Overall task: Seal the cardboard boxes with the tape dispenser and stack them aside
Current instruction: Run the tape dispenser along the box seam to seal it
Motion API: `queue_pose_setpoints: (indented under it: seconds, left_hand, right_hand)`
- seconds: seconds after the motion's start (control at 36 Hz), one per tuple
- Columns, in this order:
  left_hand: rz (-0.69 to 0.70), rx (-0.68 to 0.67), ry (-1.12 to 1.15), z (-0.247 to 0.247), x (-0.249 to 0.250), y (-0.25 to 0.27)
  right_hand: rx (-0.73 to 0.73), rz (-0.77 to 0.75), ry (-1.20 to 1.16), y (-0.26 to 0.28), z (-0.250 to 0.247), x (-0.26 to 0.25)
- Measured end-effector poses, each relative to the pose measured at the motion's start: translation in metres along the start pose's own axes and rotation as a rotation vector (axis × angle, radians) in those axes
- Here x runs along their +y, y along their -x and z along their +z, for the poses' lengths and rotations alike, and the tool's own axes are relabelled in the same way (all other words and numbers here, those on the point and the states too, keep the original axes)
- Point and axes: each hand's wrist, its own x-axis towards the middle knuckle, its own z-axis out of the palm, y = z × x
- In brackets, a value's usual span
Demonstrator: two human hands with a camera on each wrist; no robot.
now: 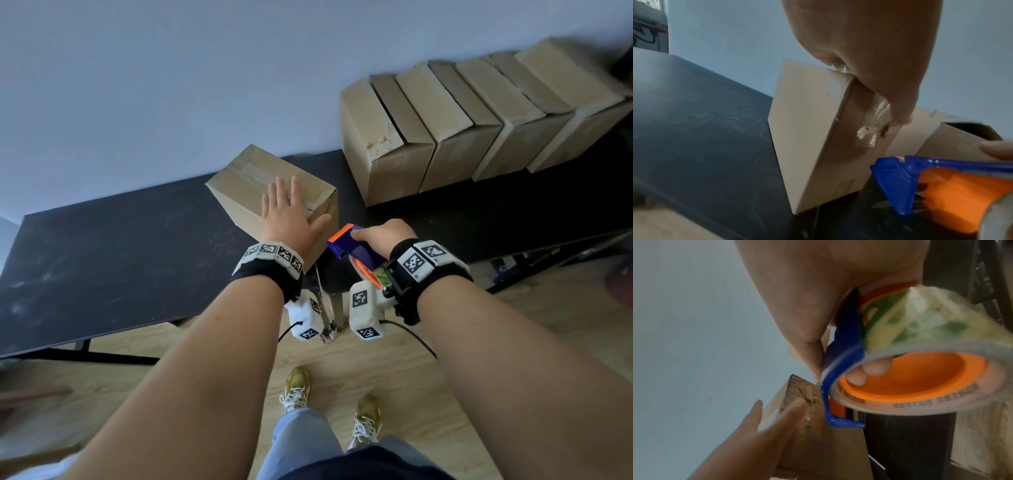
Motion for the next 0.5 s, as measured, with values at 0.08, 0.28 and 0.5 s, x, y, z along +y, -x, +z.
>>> queue_pose_setpoints:
  seconds: [0.08,0.28,0.5]
  left_hand:
    - [0.024,-0.05,-0.107,0.001,-0.007,0.001]
    - [-0.003,-0.091,-0.091,0.003,-0.002,-0.001]
    - [-0.122,-0.081,0.099,-0.008,0.003,0.001]
  right_hand:
    - [-0.012,-0.013,-0.007,0.0,0.007,-0.004]
    - [-0.01,-0.014,0.032,0.001,0.014,-0.004]
    - [0.03,-0.07,0.002,0.011,0.002,-0.013]
